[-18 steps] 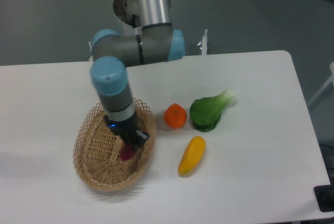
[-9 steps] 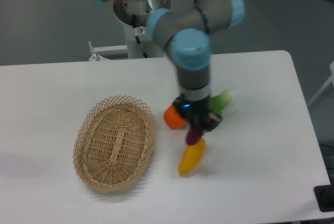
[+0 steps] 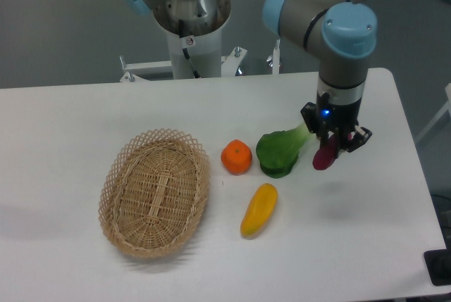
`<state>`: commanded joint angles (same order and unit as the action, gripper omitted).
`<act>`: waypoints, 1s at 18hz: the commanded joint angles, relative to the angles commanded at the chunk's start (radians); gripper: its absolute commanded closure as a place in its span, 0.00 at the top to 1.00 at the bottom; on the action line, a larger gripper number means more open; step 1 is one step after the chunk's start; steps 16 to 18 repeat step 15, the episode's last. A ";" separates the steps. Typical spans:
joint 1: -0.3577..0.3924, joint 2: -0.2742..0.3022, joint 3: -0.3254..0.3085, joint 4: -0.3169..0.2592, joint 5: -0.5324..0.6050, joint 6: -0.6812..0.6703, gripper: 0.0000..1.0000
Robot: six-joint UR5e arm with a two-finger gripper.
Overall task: Pick up the sweet potato from the basket
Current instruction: 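Lift the sweet potato out of the basket and carry it past the bok choy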
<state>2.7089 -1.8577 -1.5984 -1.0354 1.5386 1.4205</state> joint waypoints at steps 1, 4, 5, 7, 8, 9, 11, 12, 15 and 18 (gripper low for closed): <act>0.000 0.000 0.000 0.002 -0.002 0.000 0.37; 0.002 0.000 0.000 0.002 -0.008 0.000 0.37; 0.002 0.000 0.000 0.002 -0.008 0.000 0.37; 0.002 0.000 0.000 0.002 -0.009 0.000 0.37; 0.000 0.000 0.000 0.003 -0.009 -0.002 0.37; 0.000 0.000 0.002 0.003 -0.009 -0.002 0.37; 0.002 0.000 0.002 0.002 -0.009 -0.002 0.37; 0.002 0.000 0.002 0.002 -0.011 -0.002 0.37; 0.002 0.000 0.002 0.002 -0.026 -0.002 0.37; 0.002 0.000 0.002 0.002 -0.026 -0.002 0.37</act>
